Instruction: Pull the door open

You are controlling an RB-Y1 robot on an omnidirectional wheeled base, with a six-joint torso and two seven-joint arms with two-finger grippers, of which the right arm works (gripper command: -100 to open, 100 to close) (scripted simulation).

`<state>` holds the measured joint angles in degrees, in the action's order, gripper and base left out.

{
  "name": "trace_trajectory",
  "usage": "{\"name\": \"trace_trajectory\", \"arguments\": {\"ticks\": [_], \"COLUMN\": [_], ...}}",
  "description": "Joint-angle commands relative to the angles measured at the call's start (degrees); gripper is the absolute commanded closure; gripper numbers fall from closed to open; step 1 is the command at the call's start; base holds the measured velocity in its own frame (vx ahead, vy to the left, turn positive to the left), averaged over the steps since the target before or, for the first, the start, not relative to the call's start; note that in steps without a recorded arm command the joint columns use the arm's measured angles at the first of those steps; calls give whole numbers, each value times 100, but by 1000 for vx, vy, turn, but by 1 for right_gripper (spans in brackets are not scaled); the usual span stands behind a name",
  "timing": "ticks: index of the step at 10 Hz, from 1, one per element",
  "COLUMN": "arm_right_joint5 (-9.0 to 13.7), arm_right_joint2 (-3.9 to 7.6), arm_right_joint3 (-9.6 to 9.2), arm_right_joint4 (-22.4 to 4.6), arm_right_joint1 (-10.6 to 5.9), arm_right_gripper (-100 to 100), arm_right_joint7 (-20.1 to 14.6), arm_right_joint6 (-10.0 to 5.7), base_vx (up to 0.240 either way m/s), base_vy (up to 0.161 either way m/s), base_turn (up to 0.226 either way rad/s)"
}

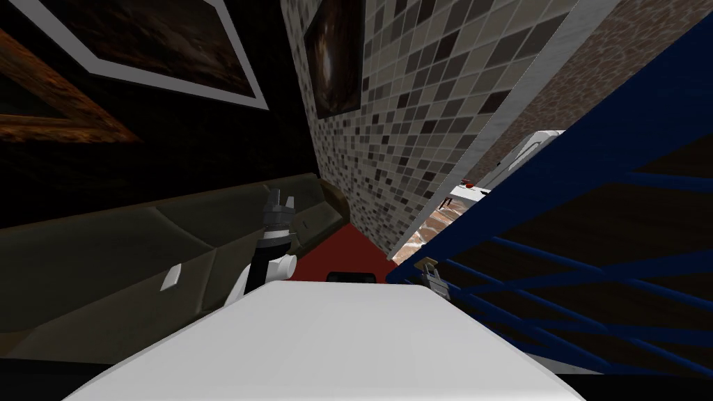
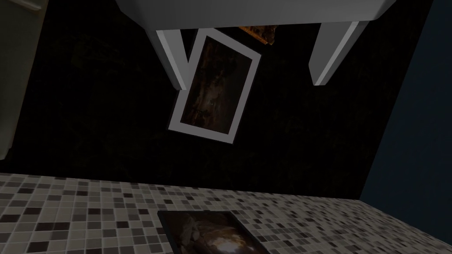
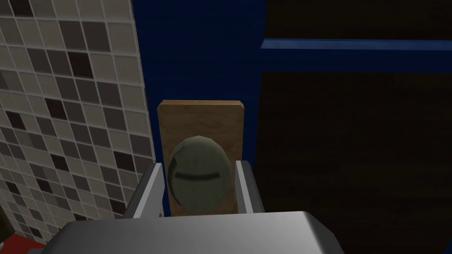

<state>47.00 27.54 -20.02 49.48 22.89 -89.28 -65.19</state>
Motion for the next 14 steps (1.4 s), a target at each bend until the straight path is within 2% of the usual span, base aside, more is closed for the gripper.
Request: {"name": "trace_trajectory", "arguments": {"ticks": [1, 2, 3, 9, 10, 11, 14], "arm_right_joint5": [-63, -41, -142, -477, -441, -524, -646], "arm_right_joint2": [47, 34, 72, 230, 221, 241, 300], "arm_right_joint3": [-96, -58, -200, -652, -599, -698, -822], "arm_right_joint4": [108, 44, 67, 153, 166, 128, 81], "arm_right_joint1": [77, 39, 90, 230, 204, 210, 193], "arm_right_gripper": [100, 100, 100, 100, 100, 100, 100], "arm_right_joint7": [-12, -17, -58, -200, -176, -229, -305], "arm_right_joint6": [-30, -31, -110, -422, -367, -428, -527], "base_vx": [-209, -98, -152, -245, -124, -159, -217], "base_vy": [46, 23, -7, -24, 6, -21, -31], "base_turn": [26, 4, 51, 52, 12, 84, 84]}}
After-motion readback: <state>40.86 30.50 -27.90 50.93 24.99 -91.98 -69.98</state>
